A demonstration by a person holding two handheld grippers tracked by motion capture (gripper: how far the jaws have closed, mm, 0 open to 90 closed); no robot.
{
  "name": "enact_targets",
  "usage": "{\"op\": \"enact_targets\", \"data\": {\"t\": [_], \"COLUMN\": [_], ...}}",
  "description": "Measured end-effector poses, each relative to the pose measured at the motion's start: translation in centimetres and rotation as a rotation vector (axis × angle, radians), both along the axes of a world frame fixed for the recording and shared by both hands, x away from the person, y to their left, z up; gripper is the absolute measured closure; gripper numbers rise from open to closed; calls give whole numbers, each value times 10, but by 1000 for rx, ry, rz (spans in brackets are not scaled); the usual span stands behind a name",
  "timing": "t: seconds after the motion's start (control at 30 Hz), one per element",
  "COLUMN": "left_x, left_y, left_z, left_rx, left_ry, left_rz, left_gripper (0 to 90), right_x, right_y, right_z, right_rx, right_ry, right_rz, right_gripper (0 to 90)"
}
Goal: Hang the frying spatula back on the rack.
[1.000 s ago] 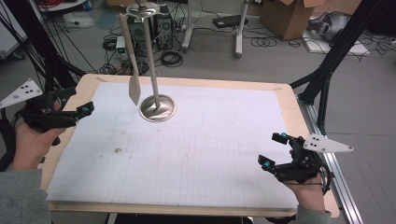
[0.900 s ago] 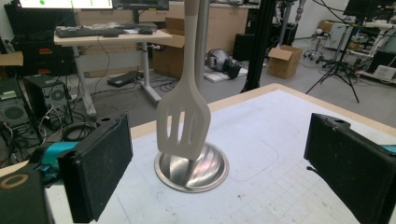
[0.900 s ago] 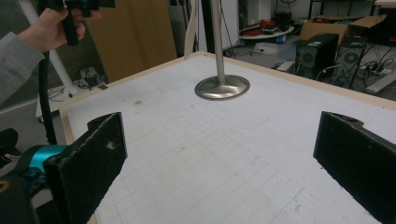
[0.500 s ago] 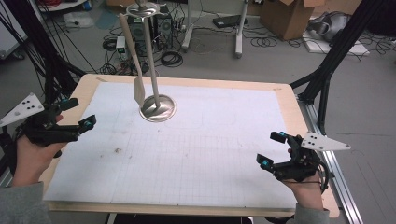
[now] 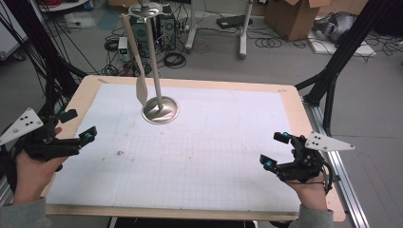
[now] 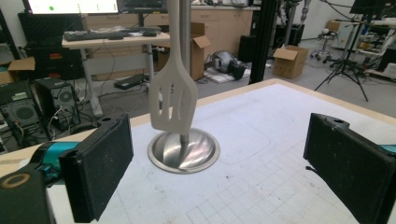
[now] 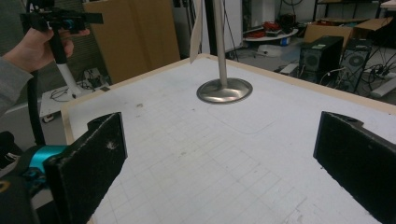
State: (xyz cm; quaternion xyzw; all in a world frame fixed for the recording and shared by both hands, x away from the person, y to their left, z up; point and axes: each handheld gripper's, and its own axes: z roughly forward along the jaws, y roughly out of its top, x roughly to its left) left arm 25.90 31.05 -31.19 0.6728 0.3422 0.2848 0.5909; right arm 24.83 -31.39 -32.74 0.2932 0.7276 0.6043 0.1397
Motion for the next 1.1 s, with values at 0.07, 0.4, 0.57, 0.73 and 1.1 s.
{"op": "enact_targets", "data": {"t": [0.07, 0.4, 0.57, 0.73, 1.1], "left_x": [-2, -12, -14, -19, -25], "left_y": [-1, 1, 5, 8, 9], "left_z": [-2, -11, -14, -18, -25], "left_rx": [6, 11, 12, 4, -2], "left_ry": [0, -2, 3, 4, 12], "left_rz": [6, 29, 41, 50, 53], "left_gripper": [87, 87, 87, 87, 87], "right_x": [1, 1, 0, 0, -1], "right_y": [0, -1, -3, -3, -5], "right_z": [0, 0, 0, 0, 1], "right_rx": [-2, 0, 4, 1, 3], "right_ry": [5, 3, -5, -6, -26], "right_rz": [-1, -7, -13, -19, -33], "right_gripper": [14, 14, 13, 14, 14]}}
